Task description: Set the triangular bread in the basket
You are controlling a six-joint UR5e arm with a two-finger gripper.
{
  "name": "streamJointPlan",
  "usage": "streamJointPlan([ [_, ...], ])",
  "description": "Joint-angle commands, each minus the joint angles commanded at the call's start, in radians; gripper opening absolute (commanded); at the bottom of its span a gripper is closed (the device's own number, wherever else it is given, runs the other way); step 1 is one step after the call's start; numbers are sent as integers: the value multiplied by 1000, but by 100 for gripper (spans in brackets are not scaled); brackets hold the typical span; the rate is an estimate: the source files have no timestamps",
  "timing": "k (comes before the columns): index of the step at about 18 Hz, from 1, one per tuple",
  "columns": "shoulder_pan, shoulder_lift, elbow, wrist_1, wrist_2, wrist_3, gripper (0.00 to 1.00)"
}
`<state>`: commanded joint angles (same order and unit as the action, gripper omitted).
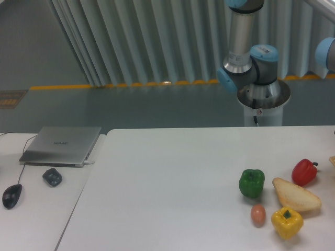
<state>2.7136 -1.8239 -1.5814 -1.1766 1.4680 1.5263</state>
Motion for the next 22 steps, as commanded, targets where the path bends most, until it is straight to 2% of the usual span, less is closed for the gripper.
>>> streamJointPlan([
  [3,2,2,-25,18,0,2,100],
  [11,-14,5,-89,20,-41,6,100],
  [14,-40,0,-65,17,-32,-26,100],
  [16,-81,-8,-48,18,-26,-111,100],
  [19,-167,-66,44,18,-6,-268,100],
  [22,-253,-115,54,52,89,-345,100],
])
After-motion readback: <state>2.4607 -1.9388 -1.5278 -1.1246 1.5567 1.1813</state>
